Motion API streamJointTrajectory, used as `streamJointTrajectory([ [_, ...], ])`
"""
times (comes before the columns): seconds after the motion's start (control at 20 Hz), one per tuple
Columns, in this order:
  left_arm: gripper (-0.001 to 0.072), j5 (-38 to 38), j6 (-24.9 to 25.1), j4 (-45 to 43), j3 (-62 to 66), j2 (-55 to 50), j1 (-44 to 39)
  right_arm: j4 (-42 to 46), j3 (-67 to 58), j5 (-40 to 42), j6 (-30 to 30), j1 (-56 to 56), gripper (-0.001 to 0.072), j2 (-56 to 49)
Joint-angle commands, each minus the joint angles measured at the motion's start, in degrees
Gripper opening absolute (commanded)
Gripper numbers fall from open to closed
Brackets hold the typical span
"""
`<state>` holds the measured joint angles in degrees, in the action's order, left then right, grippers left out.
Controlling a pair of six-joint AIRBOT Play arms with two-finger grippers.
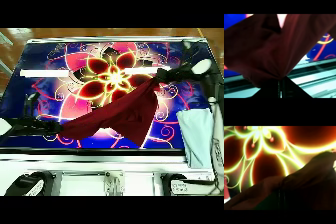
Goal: Fold the shirts.
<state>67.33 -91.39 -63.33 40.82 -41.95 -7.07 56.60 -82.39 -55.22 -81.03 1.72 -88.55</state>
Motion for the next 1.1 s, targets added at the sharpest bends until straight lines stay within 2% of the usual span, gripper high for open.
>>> streamJointTrajectory([
  [0.0, 0.0036, -9.29, -1.03, 8.28, -4.26, -0.68, 0.02, -7.23, 0.11, -4.39, 0.15, 0.35, 0.0075, -7.26],
  [0.05, 0.0036, -10.62, -0.98, 9.27, -4.22, -0.57, 0.02, -6.73, -0.2, -7.15, 1.2, 1.25, 0.015, -6.73],
  [0.1, 0.0036, -10.95, -0.81, 9.38, -3.8, -0.59, 0.02, -6.4, -1.05, -10.75, 2.6, 2.86, 0.0456, -5.77],
  [0.15, 0.0036, -11.04, -0.79, 9.33, -3.21, -0.57, 0.09, -5.97, -2.16, -14.71, 4.52, 4.9, 0.0674, -4.52],
  [0.3, 0.0036, -10.99, 2.29, 9.33, -0.52, -0.57, 1.11, -1.11, -4.44, -23.54, 3.56, 13.57, 0.0673, 1.53],
  [0.4, 0.0036, -10.99, 2.45, 8.79, 1.29, -0.59, 2.21, 2.89, -3.78, -32.09, 2.89, 19.69, 0.0672, 4.92],
  [0.5, 0.0036, -10.93, 2.45, 8.7, 2.32, -0.59, 3.54, 8.46, 3.65, -38.58, 3.13, 23.52, 0.064, 8.44],
  [0.6, 0.0036, -10.95, 2.75, 8.7, 2.51, -0.59, 3.96, 5.88, 19.74, -34.03, 2.54, 26.03, 0.064, 14.36],
  [0.7, 0.0037, -10.71, 3.96, 8.79, 2.51, -0.59, 3.82, 2.67, 36.52, -29.44, 5.57, 25.05, 0.0641, 19.43],
  [0.8, 0.0036, -10.82, 3.96, 8.76, 2.51, -0.59, 3.82, -0.46, 48.15, -23.08, 6.43, 22.93, 0.0641, 22.38],
  [0.9, 0.0036, -10.75, 3.91, 8.98, 2.51, -0.59, 3.82, -5.25, 53.96, -17.18, 6.29, 19.21, 0.0641, 23.06],
  [1.05, 0.0037, -10.78, 3.91, 8.98, 2.51, -0.59, 3.82, -8.17, 55.71, -8.68, 3.52, 12.07, 0.0641, 22.18],
])
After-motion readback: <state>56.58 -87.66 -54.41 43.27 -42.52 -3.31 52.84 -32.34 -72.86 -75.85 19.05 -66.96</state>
